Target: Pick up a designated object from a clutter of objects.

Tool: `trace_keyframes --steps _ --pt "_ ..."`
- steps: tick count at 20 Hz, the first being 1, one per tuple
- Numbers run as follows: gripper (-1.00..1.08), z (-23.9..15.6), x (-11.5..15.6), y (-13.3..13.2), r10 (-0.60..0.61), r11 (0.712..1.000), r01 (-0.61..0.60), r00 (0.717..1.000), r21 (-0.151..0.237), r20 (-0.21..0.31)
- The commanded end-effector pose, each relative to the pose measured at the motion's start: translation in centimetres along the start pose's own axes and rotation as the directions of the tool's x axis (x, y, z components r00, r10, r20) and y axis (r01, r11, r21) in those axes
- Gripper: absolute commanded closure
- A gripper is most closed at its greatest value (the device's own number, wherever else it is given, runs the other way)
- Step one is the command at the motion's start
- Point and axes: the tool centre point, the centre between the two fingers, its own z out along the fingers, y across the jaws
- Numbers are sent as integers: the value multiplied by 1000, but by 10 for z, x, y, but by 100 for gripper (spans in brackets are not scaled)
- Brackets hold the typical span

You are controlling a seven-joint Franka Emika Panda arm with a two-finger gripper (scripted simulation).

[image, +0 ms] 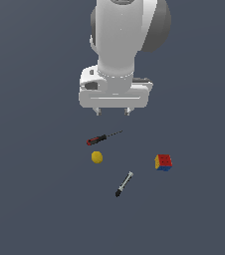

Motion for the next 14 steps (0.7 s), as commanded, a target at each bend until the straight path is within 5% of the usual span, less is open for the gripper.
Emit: trace_keyframes --steps 1,14 --pt "-92 0 0 0 0 1000 0 1000 0 0" --pt "-92 -3 3 1 -29 1000 29 1000 -2 -2"
